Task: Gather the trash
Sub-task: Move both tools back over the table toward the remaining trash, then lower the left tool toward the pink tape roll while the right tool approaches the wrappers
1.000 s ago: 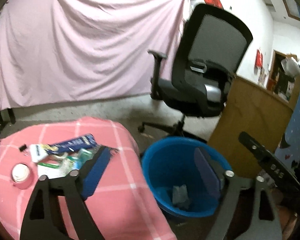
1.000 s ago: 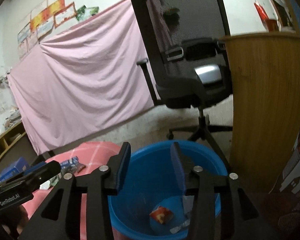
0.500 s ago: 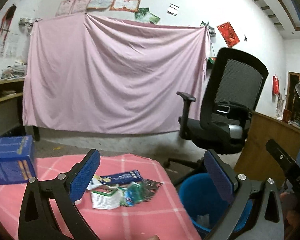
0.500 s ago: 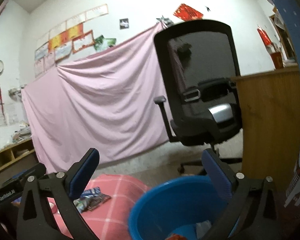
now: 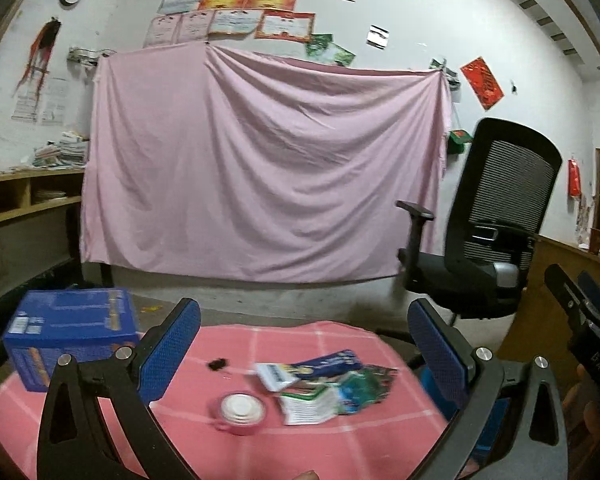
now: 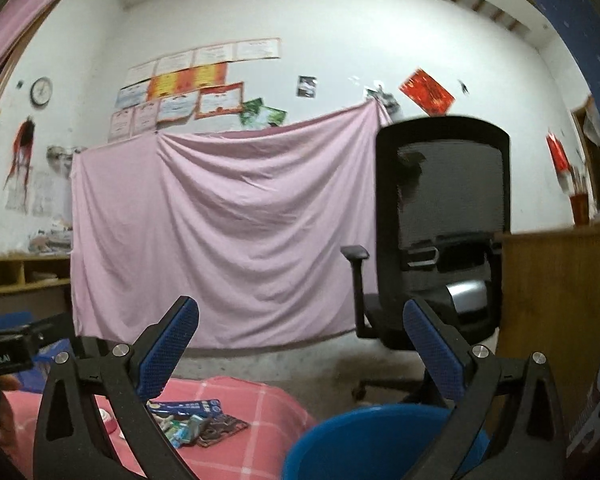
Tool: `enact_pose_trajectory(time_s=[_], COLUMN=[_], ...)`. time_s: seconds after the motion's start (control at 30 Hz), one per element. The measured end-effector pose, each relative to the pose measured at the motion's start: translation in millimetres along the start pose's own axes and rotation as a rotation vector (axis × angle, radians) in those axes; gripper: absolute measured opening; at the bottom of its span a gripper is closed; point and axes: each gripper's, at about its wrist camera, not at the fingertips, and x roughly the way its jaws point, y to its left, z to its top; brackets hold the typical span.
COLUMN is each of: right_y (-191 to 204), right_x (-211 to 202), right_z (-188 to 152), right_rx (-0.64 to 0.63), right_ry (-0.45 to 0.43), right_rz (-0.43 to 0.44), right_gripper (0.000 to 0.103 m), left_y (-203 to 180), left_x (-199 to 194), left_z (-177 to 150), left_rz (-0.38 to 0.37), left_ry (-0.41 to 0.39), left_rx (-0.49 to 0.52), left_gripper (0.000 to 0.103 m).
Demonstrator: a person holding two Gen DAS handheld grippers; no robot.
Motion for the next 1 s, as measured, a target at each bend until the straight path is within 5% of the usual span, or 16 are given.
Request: enact_pose_trajectory(time_s=[0.47, 0.87, 0.93, 1.0], right_y=[84, 109, 109, 110], right_x=[27, 68, 75, 82], right_z=[-25, -57, -62, -68], right_rx=[-0.163, -0.158, -0.142, -0.136], right_ry=[0.071, 0.343, 0.391, 0.440], right_rz=[0.132, 0.184, 0.190, 0.201], right_gripper=[0.103, 0.103, 0.100, 0.086], left_y=[77, 105, 106, 106], left_x=[1, 24, 33, 38], left_z=[-31, -50, -52, -52], left_rz=[0.087, 0.063, 0.037, 0.017], left_ry=[0.041, 0.236, 0.288, 0.327], left_rx=[-0.032, -0.072, -0.076, -0.081], left_gripper=[0.102, 0.102, 0.102, 0.102])
